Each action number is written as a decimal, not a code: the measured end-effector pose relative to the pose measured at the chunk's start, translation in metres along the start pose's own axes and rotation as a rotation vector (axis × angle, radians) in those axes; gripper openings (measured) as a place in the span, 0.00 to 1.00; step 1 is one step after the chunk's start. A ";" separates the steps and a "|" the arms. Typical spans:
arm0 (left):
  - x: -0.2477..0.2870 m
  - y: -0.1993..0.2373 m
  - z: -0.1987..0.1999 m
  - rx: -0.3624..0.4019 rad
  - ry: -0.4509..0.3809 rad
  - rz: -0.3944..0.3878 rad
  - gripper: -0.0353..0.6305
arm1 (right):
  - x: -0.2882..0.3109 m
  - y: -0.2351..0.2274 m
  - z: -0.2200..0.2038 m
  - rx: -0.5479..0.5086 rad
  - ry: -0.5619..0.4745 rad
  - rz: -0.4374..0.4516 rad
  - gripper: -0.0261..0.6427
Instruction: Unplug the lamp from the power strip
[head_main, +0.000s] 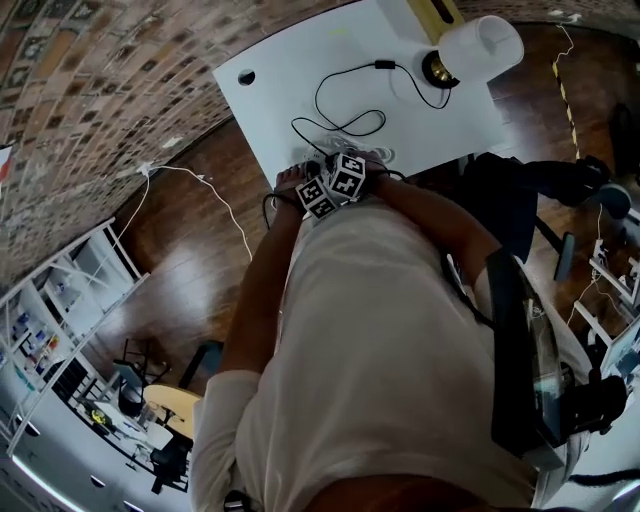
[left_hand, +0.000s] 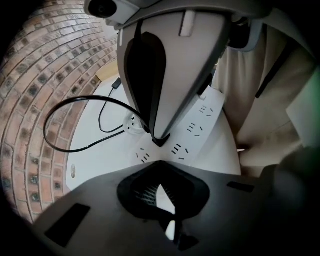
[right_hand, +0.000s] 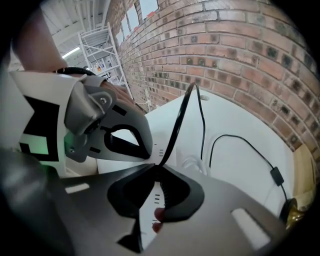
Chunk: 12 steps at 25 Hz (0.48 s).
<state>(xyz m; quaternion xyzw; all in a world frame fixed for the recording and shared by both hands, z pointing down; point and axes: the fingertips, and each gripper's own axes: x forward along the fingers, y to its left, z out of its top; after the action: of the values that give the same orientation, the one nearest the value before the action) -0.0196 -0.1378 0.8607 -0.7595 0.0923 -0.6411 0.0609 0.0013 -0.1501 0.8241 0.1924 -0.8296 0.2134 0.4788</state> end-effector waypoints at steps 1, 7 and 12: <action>0.001 -0.001 0.000 0.006 0.005 -0.002 0.03 | 0.000 0.000 -0.001 0.000 0.009 0.004 0.09; 0.003 -0.003 0.001 0.012 0.012 0.001 0.03 | -0.001 0.000 -0.002 0.002 0.032 0.030 0.09; 0.002 -0.004 0.001 0.014 0.011 -0.018 0.03 | -0.002 0.001 -0.003 -0.008 0.029 0.005 0.09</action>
<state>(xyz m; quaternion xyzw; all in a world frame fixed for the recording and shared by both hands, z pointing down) -0.0182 -0.1344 0.8638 -0.7561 0.0815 -0.6466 0.0600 0.0041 -0.1477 0.8232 0.1850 -0.8239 0.2140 0.4910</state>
